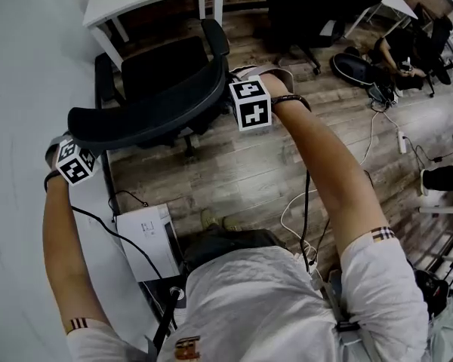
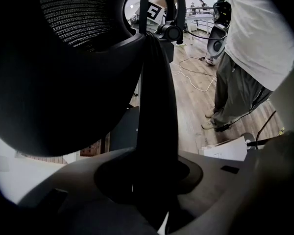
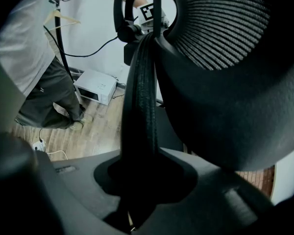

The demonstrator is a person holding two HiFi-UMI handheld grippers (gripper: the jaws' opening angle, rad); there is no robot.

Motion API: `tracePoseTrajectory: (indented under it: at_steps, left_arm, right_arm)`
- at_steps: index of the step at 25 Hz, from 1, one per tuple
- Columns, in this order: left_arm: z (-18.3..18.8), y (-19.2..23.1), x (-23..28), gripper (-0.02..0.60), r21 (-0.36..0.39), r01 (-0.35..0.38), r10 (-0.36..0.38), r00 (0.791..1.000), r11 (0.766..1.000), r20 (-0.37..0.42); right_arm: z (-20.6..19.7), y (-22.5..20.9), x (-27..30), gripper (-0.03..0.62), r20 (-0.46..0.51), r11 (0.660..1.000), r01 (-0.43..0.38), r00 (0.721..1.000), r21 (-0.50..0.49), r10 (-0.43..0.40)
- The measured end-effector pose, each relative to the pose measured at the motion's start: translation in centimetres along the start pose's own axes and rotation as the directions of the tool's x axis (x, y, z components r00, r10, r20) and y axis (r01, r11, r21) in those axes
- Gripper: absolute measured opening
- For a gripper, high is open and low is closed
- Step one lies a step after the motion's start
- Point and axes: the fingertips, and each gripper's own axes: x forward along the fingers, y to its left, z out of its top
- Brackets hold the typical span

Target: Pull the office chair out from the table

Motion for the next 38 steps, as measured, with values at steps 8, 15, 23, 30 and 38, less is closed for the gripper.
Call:
tracePoseTrajectory:
  at_steps: [8, 15, 23, 30, 38]
  left_arm:
    - [0.6, -3.4, -1.6, 0.126, 0.001, -0.016, 0.016, 1.000, 1.000, 0.002]
    - [0.5, -5.1, -2.3, 0.164, -0.076, -0.046, 0.049, 0.998, 0.996, 0.033]
    - [-0.2, -6.2, -4.7, 0.169, -0.106, -0.130, 0.135, 0.990, 0.986, 0.043]
    - [-0.1, -6.6, -8.2, 0.169, -0.061, -0.190, 0.193, 0.980, 0.980, 0.049]
    - [0.8, -7.5, -12.7, 0.169, -0.134, -0.259, 0.273, 0.957, 0.956, 0.098]
  right_arm:
    - [1.1, 3.6, -1.6, 0.095, 0.003, 1.000, -0.005, 1.000, 0.003, 0.005]
    - [1.6, 5.1, -2.5, 0.132, -0.001, 1.000, 0.019, 1.000, 0.021, -0.019]
    - [2.3, 5.3, -5.1, 0.221, -0.036, 0.983, 0.175, 0.984, 0.064, -0.173]
    - [2.6, 6.1, -9.5, 0.221, -0.071, 0.966, 0.239, 0.970, 0.097, -0.233]
    - [3.7, 8.2, -14.1, 0.221, -0.042, 0.930, 0.300, 0.954, 0.212, -0.298]
